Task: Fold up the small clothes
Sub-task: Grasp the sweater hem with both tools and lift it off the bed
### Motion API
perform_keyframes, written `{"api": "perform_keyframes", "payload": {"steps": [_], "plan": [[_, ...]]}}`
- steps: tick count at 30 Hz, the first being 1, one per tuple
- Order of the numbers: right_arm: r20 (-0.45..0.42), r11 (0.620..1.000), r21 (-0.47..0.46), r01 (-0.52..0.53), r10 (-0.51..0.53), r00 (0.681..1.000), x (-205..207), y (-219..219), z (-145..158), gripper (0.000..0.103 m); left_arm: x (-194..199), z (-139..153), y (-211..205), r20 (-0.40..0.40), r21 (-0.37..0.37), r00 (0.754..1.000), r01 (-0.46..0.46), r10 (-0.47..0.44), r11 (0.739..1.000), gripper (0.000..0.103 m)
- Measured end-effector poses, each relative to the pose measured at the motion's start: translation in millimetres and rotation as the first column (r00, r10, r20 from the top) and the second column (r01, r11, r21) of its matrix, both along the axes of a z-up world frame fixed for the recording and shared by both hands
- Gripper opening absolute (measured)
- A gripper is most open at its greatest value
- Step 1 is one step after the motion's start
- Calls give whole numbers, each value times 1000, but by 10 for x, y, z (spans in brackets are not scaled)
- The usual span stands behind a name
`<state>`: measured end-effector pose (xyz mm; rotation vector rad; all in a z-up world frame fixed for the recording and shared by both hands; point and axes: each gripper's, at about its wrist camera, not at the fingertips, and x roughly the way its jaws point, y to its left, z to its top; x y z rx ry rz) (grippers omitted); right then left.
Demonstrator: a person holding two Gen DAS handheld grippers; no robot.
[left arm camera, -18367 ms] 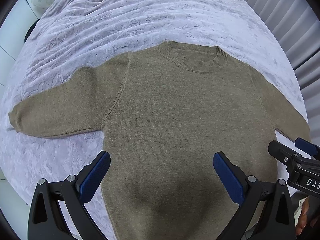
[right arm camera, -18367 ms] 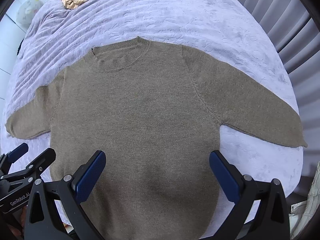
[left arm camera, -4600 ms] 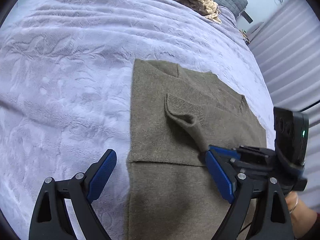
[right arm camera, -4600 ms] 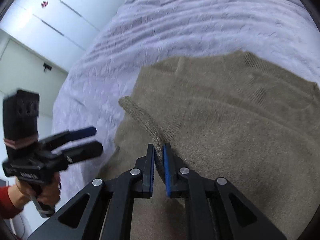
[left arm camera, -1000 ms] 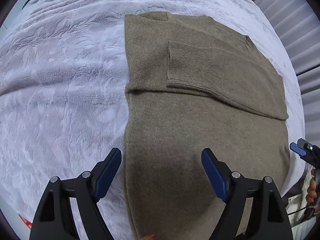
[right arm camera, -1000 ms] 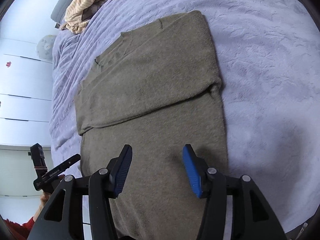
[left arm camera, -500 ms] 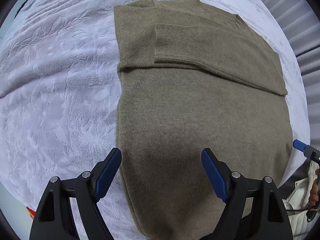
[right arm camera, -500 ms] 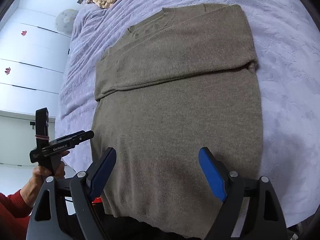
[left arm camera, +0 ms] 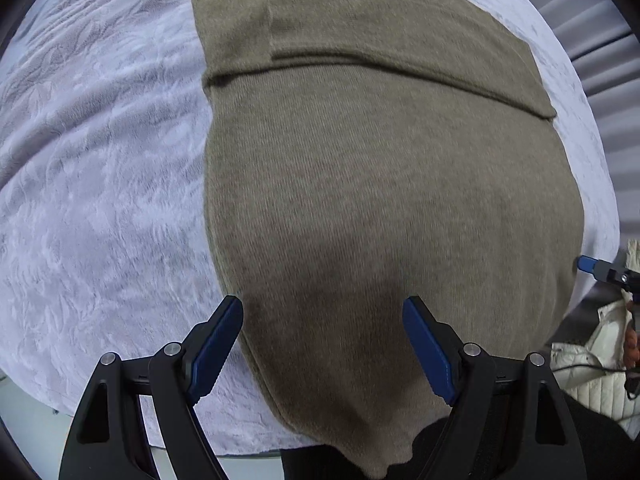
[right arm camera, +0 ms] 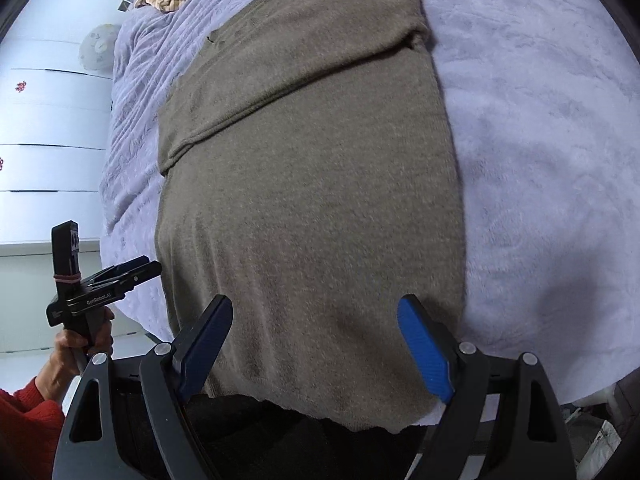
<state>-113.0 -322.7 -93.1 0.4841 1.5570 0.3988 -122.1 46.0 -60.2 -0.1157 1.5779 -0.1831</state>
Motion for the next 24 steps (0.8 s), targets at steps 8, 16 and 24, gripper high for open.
{"api": "perform_keyframes", "payload": {"steps": [8,16,24], "plan": [[-121,998,50,-25,30,992,-374,-126,-317,87,-420,-176,218,-108,-143,994,-5,-10,990,83],[-215,997,23,-68,71,974,-700,-139,-562,87,-678,-370,145,-235,-276,968,23,-90,961,83],[-249,995,83,-61,79,965,-808,-57,-812,87,-727,-580,-80,-298,-343,945,29,-137,939,83]]}}
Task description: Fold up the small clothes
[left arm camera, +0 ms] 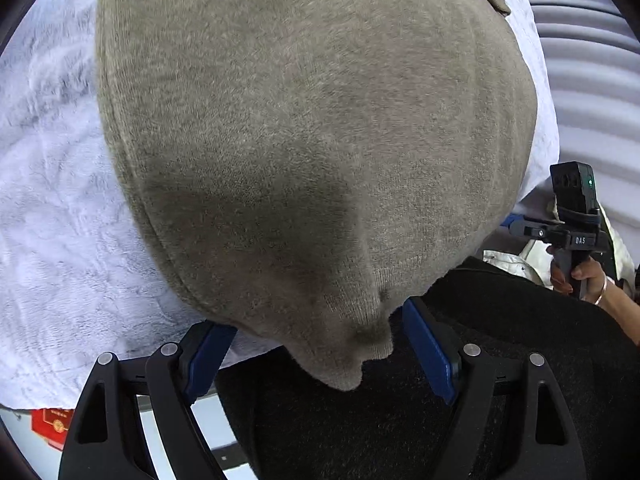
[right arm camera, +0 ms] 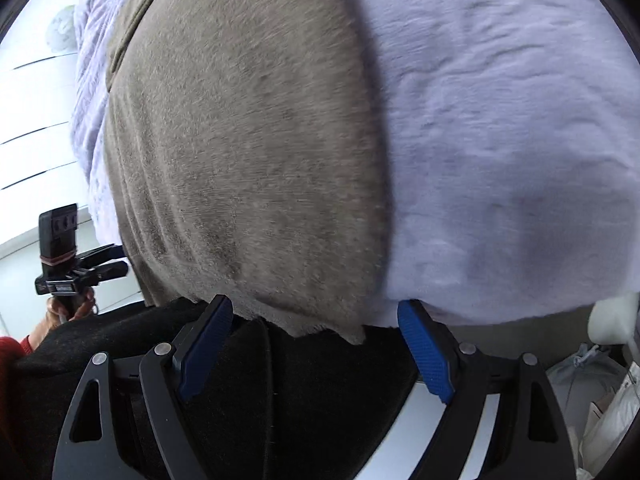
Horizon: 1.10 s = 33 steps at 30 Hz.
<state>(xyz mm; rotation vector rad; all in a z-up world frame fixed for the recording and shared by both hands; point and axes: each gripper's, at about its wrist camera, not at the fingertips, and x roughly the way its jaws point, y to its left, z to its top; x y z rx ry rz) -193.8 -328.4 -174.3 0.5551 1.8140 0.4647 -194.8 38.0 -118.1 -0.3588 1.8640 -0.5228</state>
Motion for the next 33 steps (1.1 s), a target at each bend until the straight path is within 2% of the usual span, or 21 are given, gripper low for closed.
{"api": "perform_keyframes", "payload": {"steps": [2,3,4,5,6,8,13,16,18,19,21,23,24,25,26,27,28,30,33], "plan": [[-31,999,29,17,-16,999,17,60,-21,86,24,0,5,-7,-12,1000,-11,11,1000,79],[-45,999,41,32,-31,999,29,85,-13,72,35,22,16,-1,-21,1000,-11,11,1000,63],[-50,998,42,45,-43,998,38,90,-7,59,40,27,52,2,-29,1000,-8,8,1000,40],[-52,997,50,59,-57,997,48,83,8,28,51,29,55,0,-43,1000,-7,7,999,32],[-51,992,88,85,-81,995,68,58,35,12,66,49,71,-3,-69,1000,-18,18,997,25],[-40,983,151,102,-97,995,86,80,116,12,113,117,103,16,-96,999,-39,41,995,25],[21,958,261,123,-133,991,264,166,427,12,321,398,245,82,-191,982,-154,172,969,25],[70,930,328,164,-197,978,467,202,595,12,520,538,377,131,-228,957,-225,259,947,25],[105,907,374,191,-246,964,627,274,689,12,692,592,409,166,-252,932,-277,323,927,25],[120,899,391,199,-264,957,718,298,720,12,753,620,456,187,-253,921,-290,341,923,25],[145,884,417,214,-296,944,936,327,759,12,925,660,449,243,-210,906,-298,345,931,25],[156,873,430,230,-323,933,1144,343,766,12,1006,721,456,282,-144,906,-286,316,947,25],[163,876,425,226,-320,933,1216,372,771,12,1015,750,445,290,-93,915,-266,282,959,26],[172,884,415,214,-307,936,1271,385,777,12,958,758,449,279,-61,925,-250,257,966,32],[180,892,408,197,-290,940,1306,400,787,12,940,774,528,260,-39,936,-237,239,971,45],[181,897,402,183,-274,945,1326,438,782,12,863,760,565,233,-16,946,-228,226,973,79],[177,901,396,174,-261,949,1328,459,763,12,787,739,650,220,-1,951,-224,219,975,86],[165,910,379,166,-243,956,1324,398,695,12,601,723,587,151,-29,968,-196,198,980,86],[135,909,374,184,-250,959,1276,229,605,12,297,559,590,36,-65,979,-198,201,978,86]]}}
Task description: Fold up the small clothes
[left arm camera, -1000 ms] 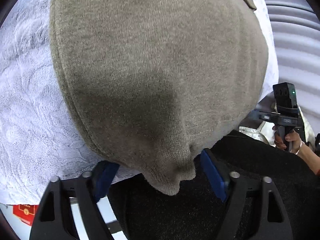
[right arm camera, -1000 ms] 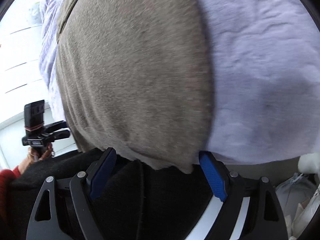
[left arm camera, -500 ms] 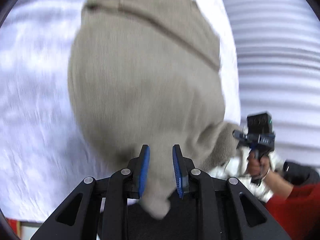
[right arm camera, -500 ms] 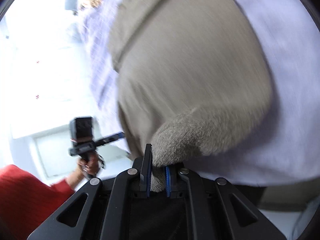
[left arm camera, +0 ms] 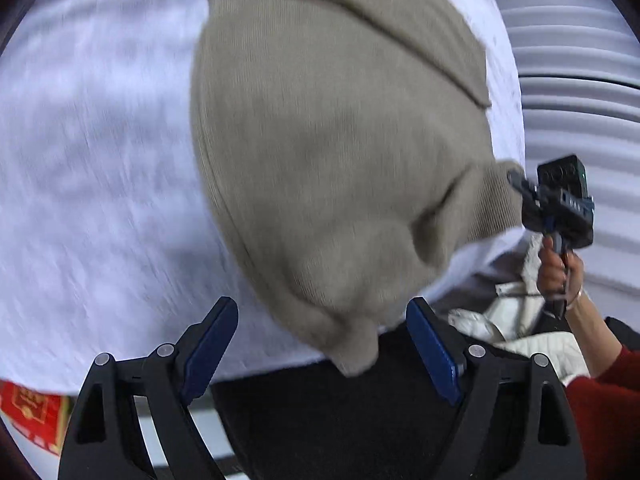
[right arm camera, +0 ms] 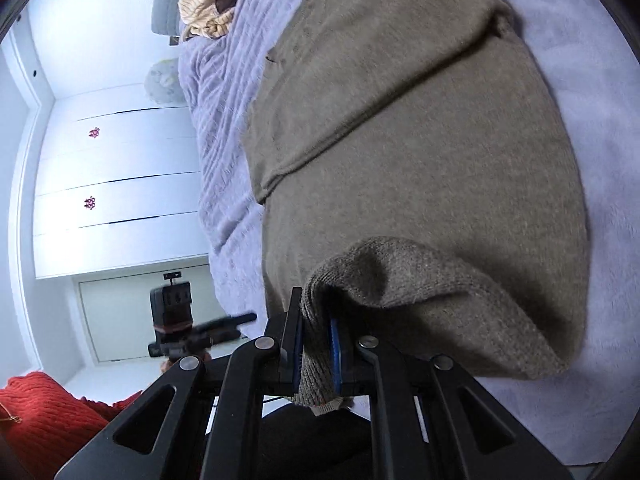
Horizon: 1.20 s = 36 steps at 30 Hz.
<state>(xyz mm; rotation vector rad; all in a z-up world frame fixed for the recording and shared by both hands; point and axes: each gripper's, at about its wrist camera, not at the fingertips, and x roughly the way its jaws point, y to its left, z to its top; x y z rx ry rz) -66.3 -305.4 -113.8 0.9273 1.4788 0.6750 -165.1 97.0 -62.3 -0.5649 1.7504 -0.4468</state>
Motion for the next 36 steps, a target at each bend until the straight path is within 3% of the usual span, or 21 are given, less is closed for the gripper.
{"api": "perform_keyframes", "payload": {"steps": [5,9,11,12,13,16,19,25,30,32,36], "plan": [[-40,1000,5,18,-17,999,-48,-102,-99,12,-238,-308,-261,-127,-59,992,12,-19,998,86],[-48,1000,3,6,-5,999,-28,-93,-116,12,-237,-448,-301,-144,-96,989,-38,24,995,84],[-55,1000,-3,-4,4,999,-22,-71,-120,12,-198,-448,-286,-121,-114,991,-78,64,990,50],[-55,1000,-6,-9,9,998,-21,-62,-115,12,-172,-438,-273,-109,-105,992,-76,65,992,20],[-53,1000,-11,-14,14,998,-17,-56,-109,12,-153,-472,-323,-100,-96,993,-72,62,993,9],[-41,1000,5,15,-15,999,23,-21,-60,12,-53,-243,-203,-17,-120,995,-101,100,988,9],[-2,996,57,68,-68,998,90,-71,85,12,198,41,-85,67,-189,978,-180,196,965,9],[95,970,170,173,-191,977,507,-165,392,12,1011,511,477,261,-248,901,-283,345,927,9],[138,967,171,189,-214,967,1066,-146,397,12,1703,464,594,354,-238,848,-327,395,915,9],[127,969,151,198,-217,968,1269,-136,275,12,1948,339,594,367,-217,842,-335,395,917,10],[84,970,92,225,-232,969,1594,-117,-115,12,2203,16,371,375,-163,854,-322,361,932,10]]}}
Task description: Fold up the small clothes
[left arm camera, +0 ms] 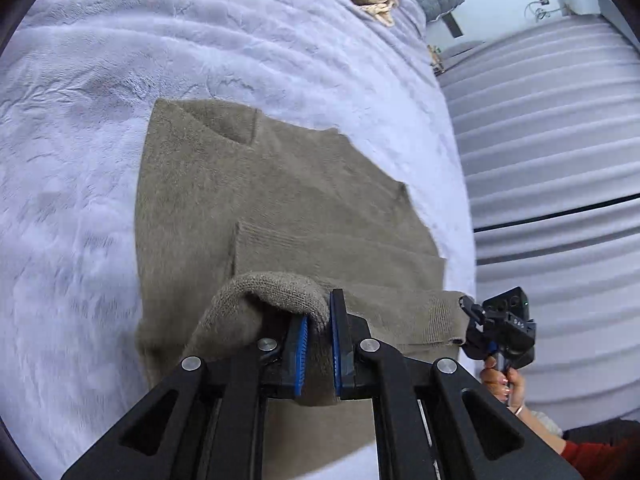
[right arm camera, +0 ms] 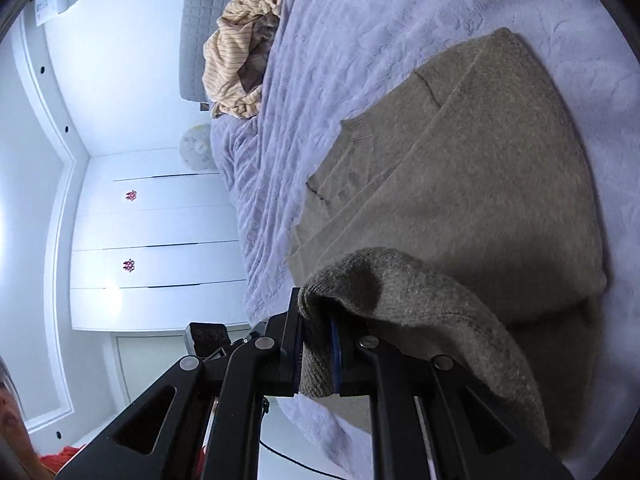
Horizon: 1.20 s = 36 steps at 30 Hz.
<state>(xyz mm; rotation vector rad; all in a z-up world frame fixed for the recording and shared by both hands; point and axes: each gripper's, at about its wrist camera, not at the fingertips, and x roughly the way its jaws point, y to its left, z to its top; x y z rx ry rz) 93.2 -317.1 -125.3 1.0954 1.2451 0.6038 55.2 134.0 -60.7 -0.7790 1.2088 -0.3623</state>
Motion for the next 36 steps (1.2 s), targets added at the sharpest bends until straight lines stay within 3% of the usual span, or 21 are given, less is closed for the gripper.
{"api": "perform_keyframes", "payload": {"steps": [4,7,10,12,13,14,15,17,19,23,27,30,32,33,34,35,36], "plan": [[-31,1000,-19,20,-21,999,179,-43,-305,15,27,-302,-63,-9,26,1000,20,-20,999,10],[-63,999,-11,38,-39,997,204,-69,-495,16,19,-447,-40,-27,-2,1000,4,-4,1000,10],[-81,997,32,72,-70,994,118,-96,-524,28,3,-455,-34,-52,-24,999,-10,9,1000,10],[-67,996,40,80,-77,995,40,-90,-441,47,-4,-454,-31,-62,-35,998,-4,2,999,10],[-55,997,25,72,-71,996,12,-68,-394,48,-2,-456,-33,-58,-35,998,0,-2,999,10],[-40,998,0,57,-57,998,-6,-34,-344,48,-5,-433,-38,-44,-28,999,3,-4,1000,10],[-29,999,-29,39,-40,999,-22,-5,-308,40,2,-404,-45,-24,-35,1000,-3,2,999,10],[-14,999,-34,22,-22,1000,-6,55,-260,9,37,-349,-52,7,-78,999,-31,32,997,10],[37,999,8,32,-33,999,39,71,-143,9,88,-282,-32,39,-107,997,-60,65,992,10],[64,994,76,79,-84,994,247,40,-8,9,276,-263,49,50,-56,992,-112,114,992,10],[-13,991,42,125,-125,992,536,22,-197,12,447,-447,194,-76,1,981,-177,177,984,10],[-100,974,33,223,-219,971,669,-96,-432,15,454,-390,209,-60,23,986,-154,155,988,10],[-113,957,72,282,-274,955,702,-166,-456,35,411,-270,192,-26,57,992,-123,125,991,22],[-96,949,104,297,-287,953,707,-196,-416,53,365,-163,187,5,99,993,-115,115,988,46],[-72,950,109,291,-285,956,722,-196,-344,59,322,-64,187,36,140,993,-118,114,983,71],[-42,959,85,271,-268,962,736,-181,-257,60,271,40,197,73,180,991,-123,111,976,78],[0,973,22,229,-229,973,740,-154,-135,60,240,130,198,102,211,990,-120,100,970,79]]}}
